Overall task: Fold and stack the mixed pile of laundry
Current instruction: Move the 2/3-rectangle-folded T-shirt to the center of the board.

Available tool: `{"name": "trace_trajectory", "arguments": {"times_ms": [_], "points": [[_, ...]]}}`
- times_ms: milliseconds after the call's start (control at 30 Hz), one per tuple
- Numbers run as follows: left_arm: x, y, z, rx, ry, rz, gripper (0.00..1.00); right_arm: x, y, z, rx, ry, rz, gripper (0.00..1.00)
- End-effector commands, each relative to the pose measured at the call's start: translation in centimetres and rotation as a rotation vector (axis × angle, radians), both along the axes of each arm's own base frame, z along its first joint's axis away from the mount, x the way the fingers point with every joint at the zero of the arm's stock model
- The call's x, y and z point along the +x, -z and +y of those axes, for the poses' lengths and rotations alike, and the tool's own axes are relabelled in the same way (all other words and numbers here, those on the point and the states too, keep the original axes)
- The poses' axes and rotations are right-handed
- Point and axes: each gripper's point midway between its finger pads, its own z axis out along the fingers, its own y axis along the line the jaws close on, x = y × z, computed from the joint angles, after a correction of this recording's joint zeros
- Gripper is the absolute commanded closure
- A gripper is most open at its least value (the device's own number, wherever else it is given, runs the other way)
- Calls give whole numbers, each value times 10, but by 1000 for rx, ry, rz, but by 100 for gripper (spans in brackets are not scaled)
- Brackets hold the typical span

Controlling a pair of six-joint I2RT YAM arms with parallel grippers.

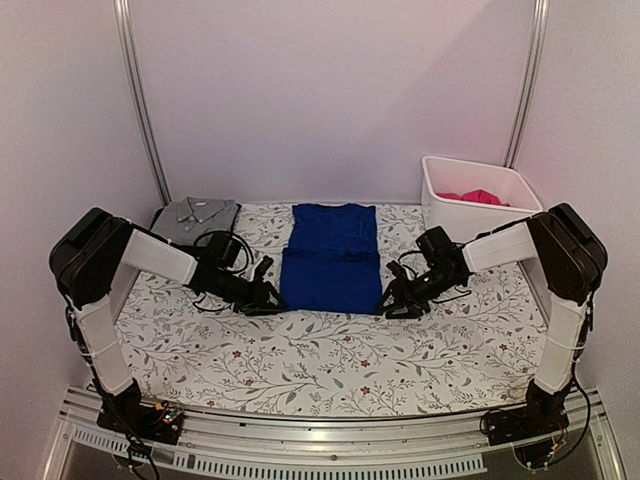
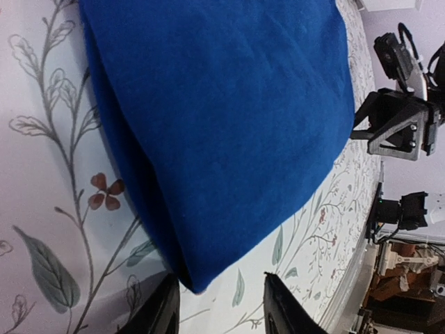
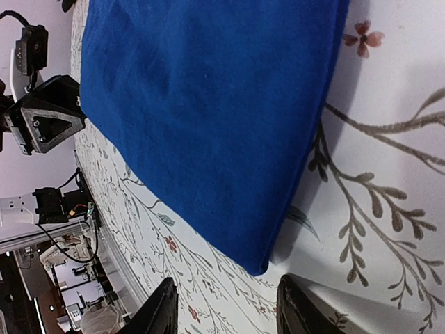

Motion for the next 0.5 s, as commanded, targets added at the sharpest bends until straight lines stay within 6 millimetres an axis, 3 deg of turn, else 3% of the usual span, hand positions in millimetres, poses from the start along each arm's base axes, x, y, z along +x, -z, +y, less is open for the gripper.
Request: {"name": "trace_trajectory", "arguments": {"times_ms": [0, 133, 300, 467], "points": [[-1, 12, -11, 0, 19, -11, 60, 7, 23, 3, -35, -4, 3, 53], [1, 15, -12, 9, 17, -18, 66, 7, 31, 7, -44, -15, 12, 57], [3, 16, -11, 24, 26, -23, 81, 4, 32, 5, -55, -18, 17, 64], [-1, 16, -1, 92, 32, -23, 100, 2, 28, 1, -80, -28, 11, 87]]}}
